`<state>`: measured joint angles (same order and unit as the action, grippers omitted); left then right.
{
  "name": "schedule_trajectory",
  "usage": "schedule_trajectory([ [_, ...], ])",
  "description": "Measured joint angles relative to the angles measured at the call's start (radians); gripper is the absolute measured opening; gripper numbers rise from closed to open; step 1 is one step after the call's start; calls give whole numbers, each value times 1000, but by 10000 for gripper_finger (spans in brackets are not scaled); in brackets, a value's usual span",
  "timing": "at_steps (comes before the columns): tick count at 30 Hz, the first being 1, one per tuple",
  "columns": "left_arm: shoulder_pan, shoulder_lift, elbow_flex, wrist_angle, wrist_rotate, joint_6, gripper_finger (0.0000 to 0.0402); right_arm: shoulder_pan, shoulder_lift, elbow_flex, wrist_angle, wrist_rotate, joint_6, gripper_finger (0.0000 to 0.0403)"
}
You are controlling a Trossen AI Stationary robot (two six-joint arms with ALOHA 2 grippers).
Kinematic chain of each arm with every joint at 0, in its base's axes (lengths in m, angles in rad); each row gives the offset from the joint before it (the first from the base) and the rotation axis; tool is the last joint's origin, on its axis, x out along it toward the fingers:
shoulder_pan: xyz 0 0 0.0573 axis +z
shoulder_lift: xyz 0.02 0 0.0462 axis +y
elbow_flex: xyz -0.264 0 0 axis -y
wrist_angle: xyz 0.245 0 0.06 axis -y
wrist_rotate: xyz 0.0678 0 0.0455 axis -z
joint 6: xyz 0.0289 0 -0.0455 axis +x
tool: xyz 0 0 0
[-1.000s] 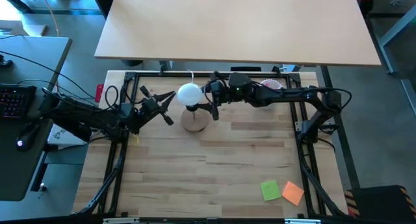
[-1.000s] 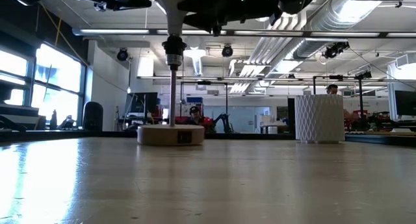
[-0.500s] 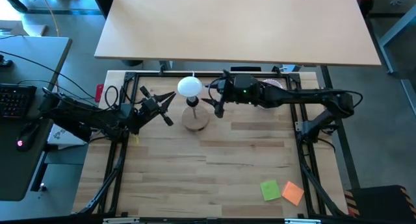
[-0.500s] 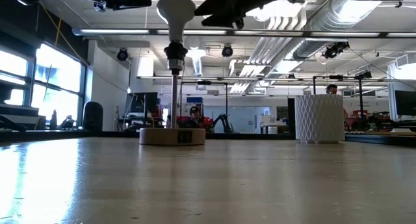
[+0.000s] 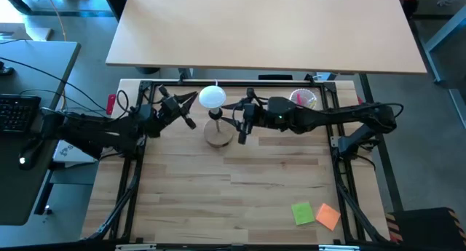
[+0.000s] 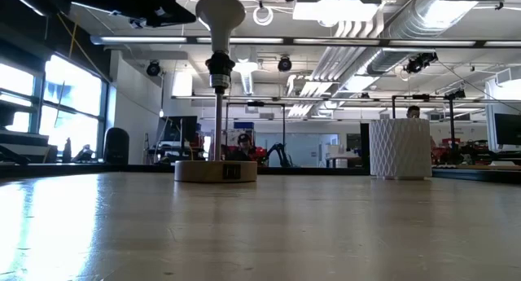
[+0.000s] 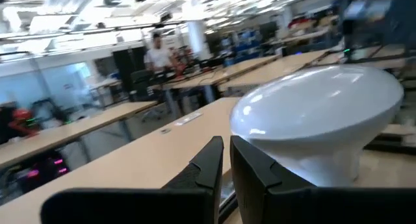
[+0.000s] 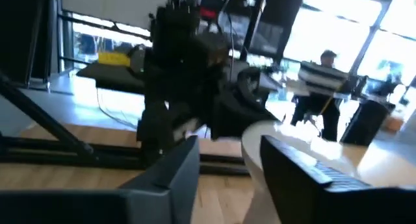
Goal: Screw lightbulb
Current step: Insert the lightbulb into the lamp
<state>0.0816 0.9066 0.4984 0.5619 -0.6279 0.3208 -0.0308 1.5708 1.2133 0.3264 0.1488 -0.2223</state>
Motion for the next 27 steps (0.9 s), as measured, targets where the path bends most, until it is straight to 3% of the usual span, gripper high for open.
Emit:
schedule_trajectory([
  [4, 66, -1, 0, 8, 154, -52, 26, -38, 52, 1, 20, -1, 21, 104],
  [12, 63, -2, 0, 9, 211, -84, 25, -37, 56, 1, 25, 44, 21, 49],
  [19, -21, -19, 1, -13, 274, -84, 26, -47, 28, -1, -57, 201, 19, 35],
  [24, -95, -31, 2, -5, 240, -78, 26, -64, 21, -2, -88, 258, 30, 35],
  [27, -136, -34, 2, -25, 124, -59, 26, -67, 21, -2, -110, 314, 20, 35],
])
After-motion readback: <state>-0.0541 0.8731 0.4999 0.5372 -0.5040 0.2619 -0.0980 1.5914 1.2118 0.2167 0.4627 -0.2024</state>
